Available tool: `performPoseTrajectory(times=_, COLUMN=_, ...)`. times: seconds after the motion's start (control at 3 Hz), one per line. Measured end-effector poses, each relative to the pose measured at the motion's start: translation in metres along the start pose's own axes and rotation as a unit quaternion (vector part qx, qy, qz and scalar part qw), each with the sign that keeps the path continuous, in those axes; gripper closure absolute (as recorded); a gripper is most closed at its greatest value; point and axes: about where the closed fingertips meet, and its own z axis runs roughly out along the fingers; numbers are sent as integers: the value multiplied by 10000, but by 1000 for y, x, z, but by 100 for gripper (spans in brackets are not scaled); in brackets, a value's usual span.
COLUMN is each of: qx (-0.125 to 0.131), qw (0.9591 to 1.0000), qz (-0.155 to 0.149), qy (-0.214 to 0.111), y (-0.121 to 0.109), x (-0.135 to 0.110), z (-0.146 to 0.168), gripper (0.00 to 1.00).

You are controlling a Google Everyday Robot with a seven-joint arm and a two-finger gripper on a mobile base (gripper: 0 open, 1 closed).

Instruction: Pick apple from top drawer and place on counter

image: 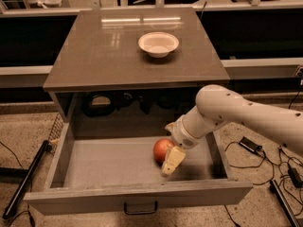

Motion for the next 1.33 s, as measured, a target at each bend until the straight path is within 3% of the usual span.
performPoseTrajectory(times=0.33, qx=-92, qw=9998, qz=-163, qy=-55, y=5, x=-4, z=8, gripper=7)
performPoseTrajectory(times=0.67, qx=-161, qw=9992, qz=-326, qy=-140, y=8, x=-7, z=14, gripper=25)
performPoseTrajectory(times=1.33, qx=-385, qw=9970, qz=-591, qy=-320, y=16, x=-10, z=25, gripper=72)
